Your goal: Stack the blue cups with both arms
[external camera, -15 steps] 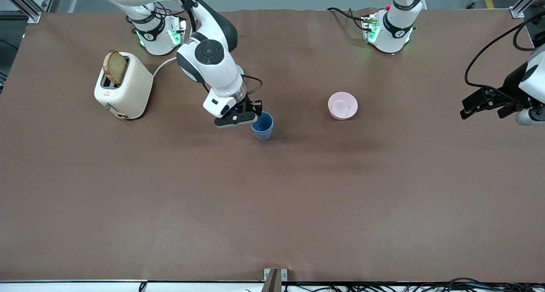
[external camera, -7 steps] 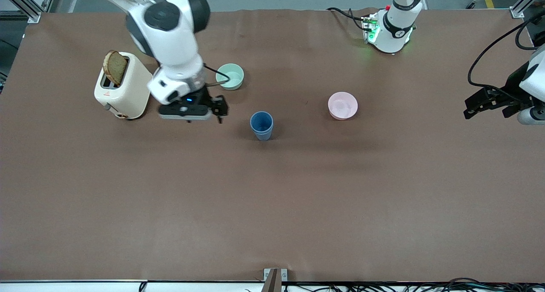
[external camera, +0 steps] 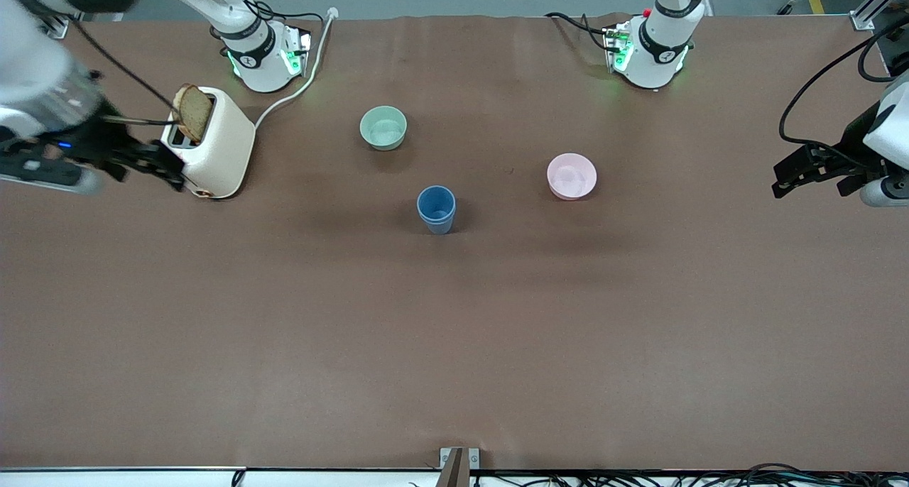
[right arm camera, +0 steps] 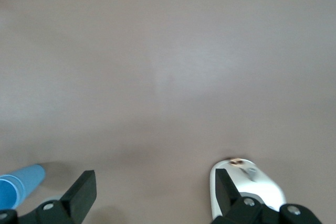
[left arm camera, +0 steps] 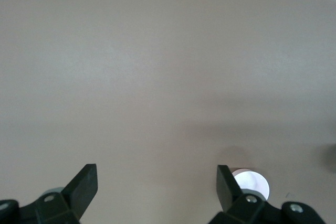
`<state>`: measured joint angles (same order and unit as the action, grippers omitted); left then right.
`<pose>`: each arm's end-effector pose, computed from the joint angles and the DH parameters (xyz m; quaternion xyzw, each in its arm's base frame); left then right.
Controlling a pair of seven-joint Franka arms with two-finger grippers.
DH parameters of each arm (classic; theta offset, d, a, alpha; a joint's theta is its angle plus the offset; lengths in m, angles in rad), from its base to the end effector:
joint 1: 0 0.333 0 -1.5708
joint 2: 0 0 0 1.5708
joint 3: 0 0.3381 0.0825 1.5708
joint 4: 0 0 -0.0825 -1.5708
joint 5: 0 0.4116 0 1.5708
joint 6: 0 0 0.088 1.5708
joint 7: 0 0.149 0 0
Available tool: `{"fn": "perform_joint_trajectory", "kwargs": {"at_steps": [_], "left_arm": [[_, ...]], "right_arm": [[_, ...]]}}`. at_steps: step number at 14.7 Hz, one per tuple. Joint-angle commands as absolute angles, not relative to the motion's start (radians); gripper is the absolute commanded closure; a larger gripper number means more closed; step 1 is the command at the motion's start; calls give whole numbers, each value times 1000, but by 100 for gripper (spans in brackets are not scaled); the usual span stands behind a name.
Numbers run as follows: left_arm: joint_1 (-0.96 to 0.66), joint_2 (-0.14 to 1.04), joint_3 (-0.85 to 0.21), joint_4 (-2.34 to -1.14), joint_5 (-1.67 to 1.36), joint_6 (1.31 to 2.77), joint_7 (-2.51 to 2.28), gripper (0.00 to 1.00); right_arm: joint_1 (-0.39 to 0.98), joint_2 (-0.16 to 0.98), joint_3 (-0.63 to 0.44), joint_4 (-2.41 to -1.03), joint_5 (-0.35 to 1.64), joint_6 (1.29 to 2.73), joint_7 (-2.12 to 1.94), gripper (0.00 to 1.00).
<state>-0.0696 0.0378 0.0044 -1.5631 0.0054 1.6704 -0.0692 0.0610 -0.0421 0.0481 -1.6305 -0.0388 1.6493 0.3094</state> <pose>0.6060 -0.0389 0.5953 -0.9994 -0.0018 -0.0349 0.0004 0.5752 0.0580 0.6062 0.9944 -0.0990 0.0340 0.0136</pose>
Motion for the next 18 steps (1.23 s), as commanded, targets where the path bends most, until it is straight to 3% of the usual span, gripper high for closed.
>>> {"fn": "perform_joint_trajectory", "kwargs": {"at_steps": [1, 4, 11, 15, 18], "left_arm": [[-57, 37, -17, -1539, 3, 1655, -80, 0], [-55, 35, -18, -1540, 5, 1654, -71, 0], [-52, 26, -18, -1529, 5, 1641, -63, 0], [-60, 31, -20, -1520, 9, 1640, -71, 0], [-57, 32, -21, -1508, 3, 1640, -68, 0]], "right_arm": [[66, -29, -50, -1511, 9, 1516, 214, 0], [64, -34, -127, -1427, 46, 1367, 153, 0], [20, 3, -112, -1391, 41, 1374, 64, 0], [-17, 8, -23, -1377, 32, 1368, 55, 0], [-28, 8, -23, -1381, 41, 1367, 55, 0]]}}
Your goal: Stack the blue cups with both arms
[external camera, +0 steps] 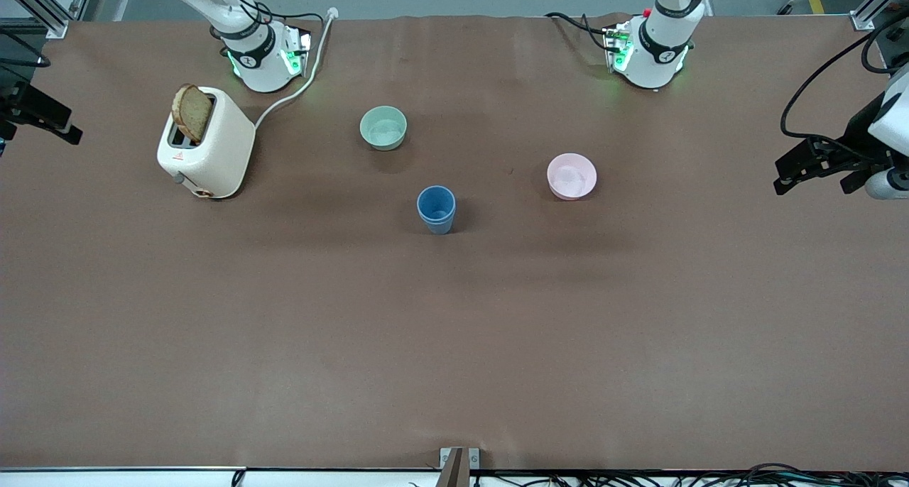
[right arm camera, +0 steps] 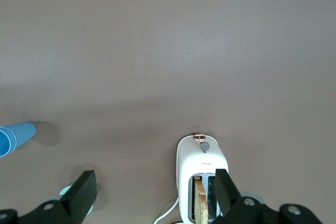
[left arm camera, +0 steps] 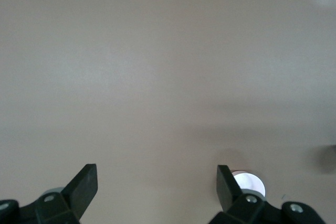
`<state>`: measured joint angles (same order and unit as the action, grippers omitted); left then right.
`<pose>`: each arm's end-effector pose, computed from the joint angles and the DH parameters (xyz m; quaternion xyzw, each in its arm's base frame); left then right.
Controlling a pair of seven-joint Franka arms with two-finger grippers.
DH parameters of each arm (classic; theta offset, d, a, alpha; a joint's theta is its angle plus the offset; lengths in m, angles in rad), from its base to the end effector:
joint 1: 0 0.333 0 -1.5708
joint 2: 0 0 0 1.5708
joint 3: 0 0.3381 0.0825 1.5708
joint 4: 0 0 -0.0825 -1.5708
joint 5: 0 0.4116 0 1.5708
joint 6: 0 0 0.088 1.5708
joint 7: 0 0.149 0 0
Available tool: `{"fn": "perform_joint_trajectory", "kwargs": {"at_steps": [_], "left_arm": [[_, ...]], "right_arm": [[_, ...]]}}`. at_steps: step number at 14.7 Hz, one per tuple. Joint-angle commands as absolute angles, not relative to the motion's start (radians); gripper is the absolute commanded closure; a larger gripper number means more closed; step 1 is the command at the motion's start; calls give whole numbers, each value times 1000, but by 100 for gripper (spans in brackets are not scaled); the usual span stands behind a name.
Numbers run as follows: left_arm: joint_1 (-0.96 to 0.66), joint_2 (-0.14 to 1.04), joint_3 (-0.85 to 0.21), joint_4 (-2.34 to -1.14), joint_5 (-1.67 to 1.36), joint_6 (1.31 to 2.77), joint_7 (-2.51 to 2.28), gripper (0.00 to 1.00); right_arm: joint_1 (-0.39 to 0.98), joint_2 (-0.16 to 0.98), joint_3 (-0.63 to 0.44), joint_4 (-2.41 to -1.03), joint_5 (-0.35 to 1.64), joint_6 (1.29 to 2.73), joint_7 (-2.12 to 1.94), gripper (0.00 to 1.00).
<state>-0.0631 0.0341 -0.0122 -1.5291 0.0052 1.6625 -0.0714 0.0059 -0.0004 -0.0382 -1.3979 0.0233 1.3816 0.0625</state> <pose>0.6056 -0.0448 0.6142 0.9988 -0.0020 0.0497 0.0012 0.5590 -0.0143 0.6730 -0.9989 0.0453 0.0081 0.0113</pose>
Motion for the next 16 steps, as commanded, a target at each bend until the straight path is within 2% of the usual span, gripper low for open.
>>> {"fn": "perform_joint_trajectory", "kwargs": {"at_steps": [1, 4, 16], "left_arm": [[-57, 32, -21, -1508, 2, 1640, -67, 0], [-60, 32, -21, -1508, -2, 1640, -74, 0], [-67, 31, -21, -1505, -2, 1640, -78, 0]], "right_arm": [[-26, 8, -31, -1382, 46, 1371, 55, 0], [-11, 9, -69, -1381, 48, 1371, 52, 0], [3, 11, -97, -1382, 51, 1368, -32, 0]]}}
